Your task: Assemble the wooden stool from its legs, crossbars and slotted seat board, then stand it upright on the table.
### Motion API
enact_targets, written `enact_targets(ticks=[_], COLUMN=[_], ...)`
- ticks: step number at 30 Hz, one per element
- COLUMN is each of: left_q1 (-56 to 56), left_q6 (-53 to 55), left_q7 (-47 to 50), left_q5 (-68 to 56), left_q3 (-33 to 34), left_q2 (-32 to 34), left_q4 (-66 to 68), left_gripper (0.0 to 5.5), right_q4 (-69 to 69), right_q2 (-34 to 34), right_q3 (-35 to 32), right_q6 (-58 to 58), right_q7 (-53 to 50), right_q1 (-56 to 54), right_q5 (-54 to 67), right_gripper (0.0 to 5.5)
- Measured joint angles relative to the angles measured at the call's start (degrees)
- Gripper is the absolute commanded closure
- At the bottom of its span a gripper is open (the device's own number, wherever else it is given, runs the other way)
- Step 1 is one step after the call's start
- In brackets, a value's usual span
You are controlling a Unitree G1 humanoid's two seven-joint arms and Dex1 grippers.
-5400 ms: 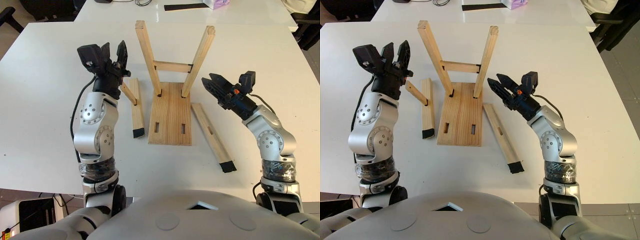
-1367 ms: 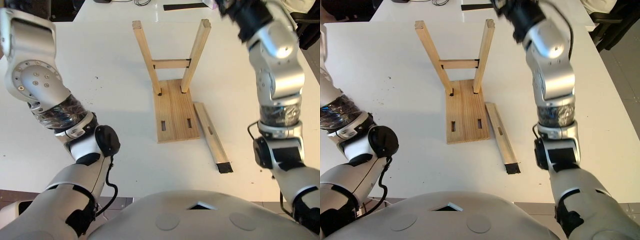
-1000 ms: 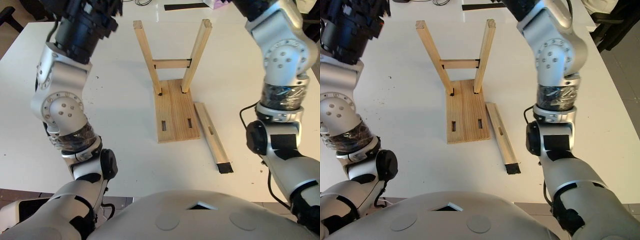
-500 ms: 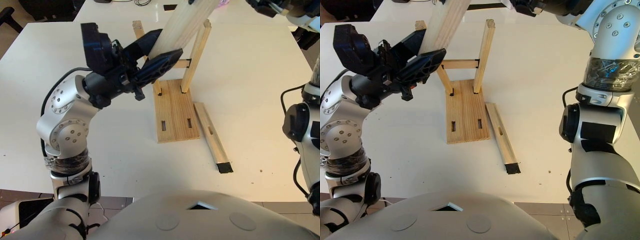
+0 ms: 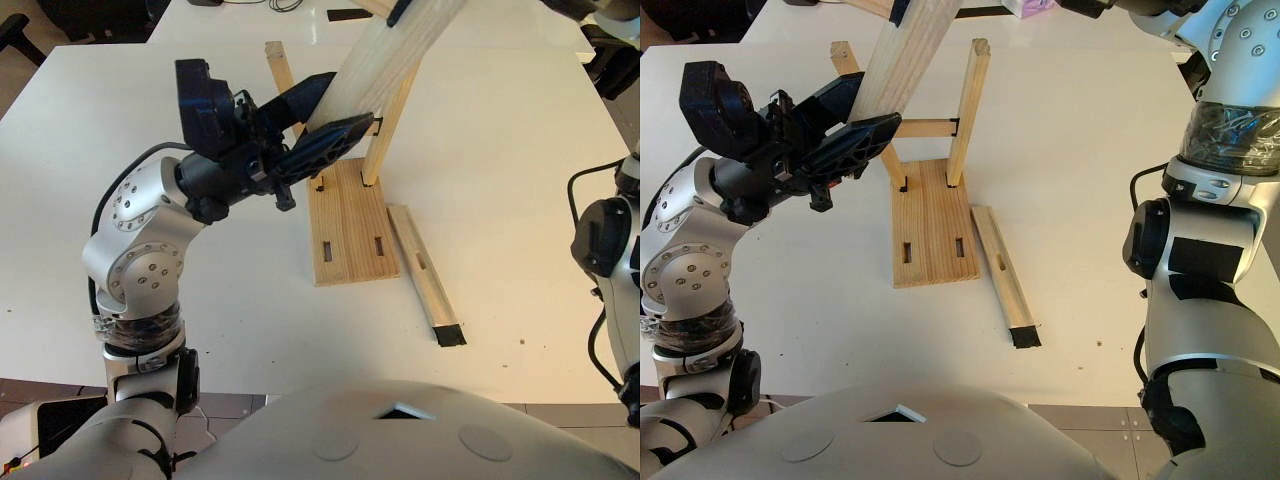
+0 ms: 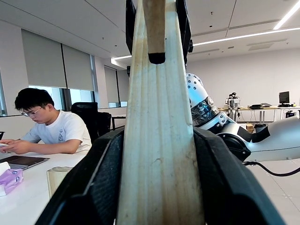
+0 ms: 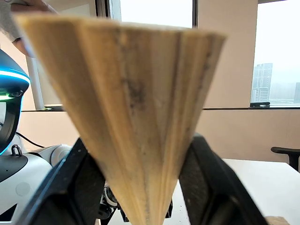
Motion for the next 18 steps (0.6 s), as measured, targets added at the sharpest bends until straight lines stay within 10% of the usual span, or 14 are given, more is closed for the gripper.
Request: enact_targets(ticks=[18], left_q1=[5.49], left_q6=[0.62], left_q7=[3.38], left_q5=[2.03], left_q3=[-0.23], left_q2=[1.40], left_q4=[7.33], left_gripper=[2.24], right_q4=[-10.26], right_q2=[-0.12], right_q3=[0.11], right_q6=[-10.29], right_q7=[-7.87], right_q1=[15.55], right_q5=[-10.08], right_gripper=[3.44])
